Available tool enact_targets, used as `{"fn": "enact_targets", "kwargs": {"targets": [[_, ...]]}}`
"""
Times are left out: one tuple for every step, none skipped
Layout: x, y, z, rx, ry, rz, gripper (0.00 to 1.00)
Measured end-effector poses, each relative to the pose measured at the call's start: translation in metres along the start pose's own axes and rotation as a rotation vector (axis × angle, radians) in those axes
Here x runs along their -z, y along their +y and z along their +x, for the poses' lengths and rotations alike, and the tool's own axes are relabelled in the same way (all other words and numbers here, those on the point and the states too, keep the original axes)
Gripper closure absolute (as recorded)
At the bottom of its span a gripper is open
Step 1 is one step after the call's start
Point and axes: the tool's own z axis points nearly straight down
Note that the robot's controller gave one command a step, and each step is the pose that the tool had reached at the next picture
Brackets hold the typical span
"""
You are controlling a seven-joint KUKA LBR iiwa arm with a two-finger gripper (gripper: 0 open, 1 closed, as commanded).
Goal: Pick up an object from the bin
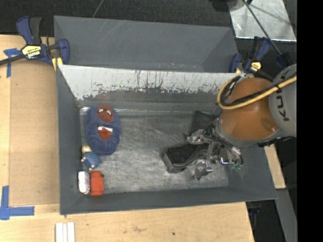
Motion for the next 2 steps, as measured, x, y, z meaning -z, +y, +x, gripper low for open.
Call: {"fn": "enact_targets", "kwargs": {"targets": [[-0.0226,0.0012,-0.0079,-0.107,-0.044,0.003,0.0],[-0.0226,0.0004,-0.0064,-0.107,-0.039,0.004,1.0]]}}
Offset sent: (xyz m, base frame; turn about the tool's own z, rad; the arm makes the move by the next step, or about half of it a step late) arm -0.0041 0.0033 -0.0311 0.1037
